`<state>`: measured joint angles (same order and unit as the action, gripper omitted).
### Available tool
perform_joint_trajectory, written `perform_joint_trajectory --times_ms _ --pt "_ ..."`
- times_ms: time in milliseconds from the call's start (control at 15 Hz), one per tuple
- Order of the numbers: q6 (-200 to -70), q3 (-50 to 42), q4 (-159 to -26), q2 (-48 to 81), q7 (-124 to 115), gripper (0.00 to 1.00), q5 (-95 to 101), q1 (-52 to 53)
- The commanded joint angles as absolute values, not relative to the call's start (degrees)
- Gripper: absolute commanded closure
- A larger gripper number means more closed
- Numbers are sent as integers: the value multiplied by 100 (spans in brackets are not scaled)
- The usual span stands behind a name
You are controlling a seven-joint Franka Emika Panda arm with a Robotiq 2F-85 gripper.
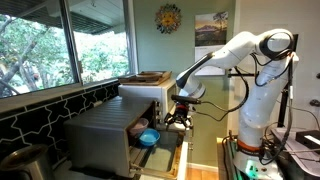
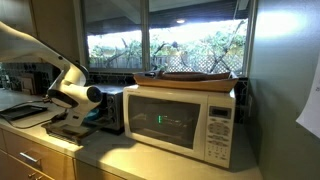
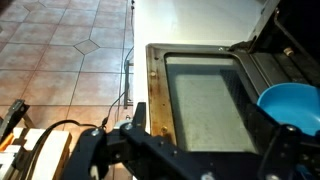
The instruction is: Remove the blue bowl from the pink bowl which is on top of the oven wire rack and put it in the oven under the oven wire rack and lastly close the oven door
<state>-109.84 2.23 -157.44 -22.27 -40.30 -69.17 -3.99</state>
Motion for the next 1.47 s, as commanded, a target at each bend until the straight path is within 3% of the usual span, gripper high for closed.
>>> perform_joint_trajectory --times_ms 0,1400 --pt "-11211 382 -15587 -2015 -4814 0 -6886 -451" --pt "-12534 682 -14935 -1102 -5521 0 -8099 87"
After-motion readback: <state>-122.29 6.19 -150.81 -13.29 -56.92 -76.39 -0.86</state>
